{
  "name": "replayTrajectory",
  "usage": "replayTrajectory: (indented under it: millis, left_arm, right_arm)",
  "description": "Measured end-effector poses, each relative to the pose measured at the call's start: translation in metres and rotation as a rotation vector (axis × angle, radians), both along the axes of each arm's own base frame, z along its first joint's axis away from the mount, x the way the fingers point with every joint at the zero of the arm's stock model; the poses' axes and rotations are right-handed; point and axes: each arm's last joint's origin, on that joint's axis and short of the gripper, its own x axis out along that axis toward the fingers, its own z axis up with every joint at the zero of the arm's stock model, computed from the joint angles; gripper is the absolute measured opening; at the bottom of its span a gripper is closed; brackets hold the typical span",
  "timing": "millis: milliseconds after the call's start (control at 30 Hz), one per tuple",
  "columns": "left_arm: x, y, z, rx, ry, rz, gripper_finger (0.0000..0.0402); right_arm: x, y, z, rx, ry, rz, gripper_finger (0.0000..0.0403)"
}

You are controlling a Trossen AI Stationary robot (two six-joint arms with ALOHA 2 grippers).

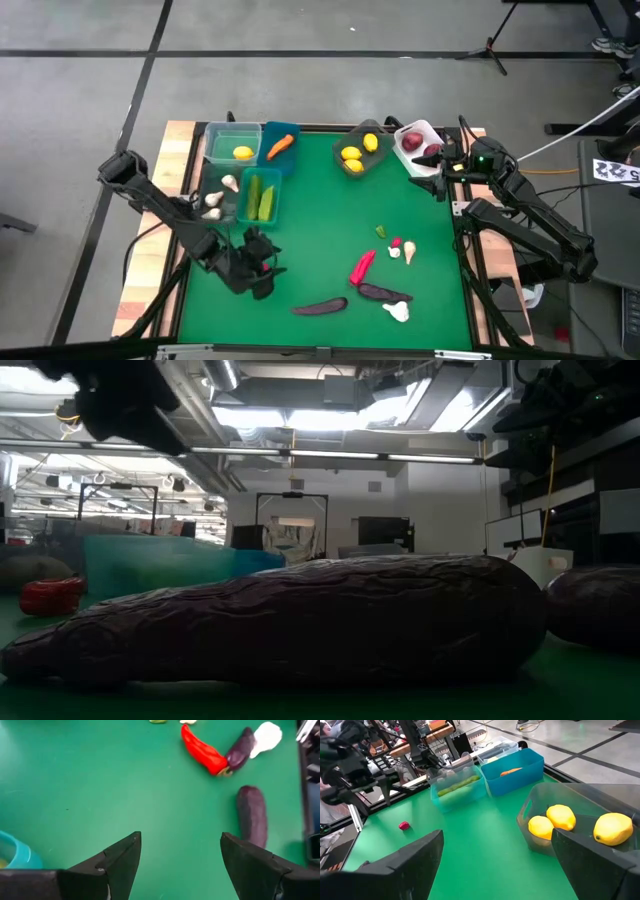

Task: Sort produce into baskets
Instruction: Put the red pepper into the blue bin

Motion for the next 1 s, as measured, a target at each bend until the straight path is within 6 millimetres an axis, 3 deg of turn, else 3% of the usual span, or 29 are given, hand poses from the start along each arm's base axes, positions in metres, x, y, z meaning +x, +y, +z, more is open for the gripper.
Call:
replayTrajectory:
  millis: [400,700,1000]
  left_arm:
    - [-0.006,-0.028,-0.058,0.099,0.127,0.067,0.0265]
    - [-0.041,-0.046,-0.064,0.13,-0.057,0.249,0.0265]
    - [-0.037,-0.053,-0.106,0.142,-0.068,0.311,0.0265]
  right_arm:
    - [0.0,0.0,0.0,0.001,0.001,0.0,0.0369]
    - [0.0,0.0,0.0,0.001,0.001,0.0,0.0369]
    - [0.0,0.0,0.0,0.001,0.001,-0.001,0.0369]
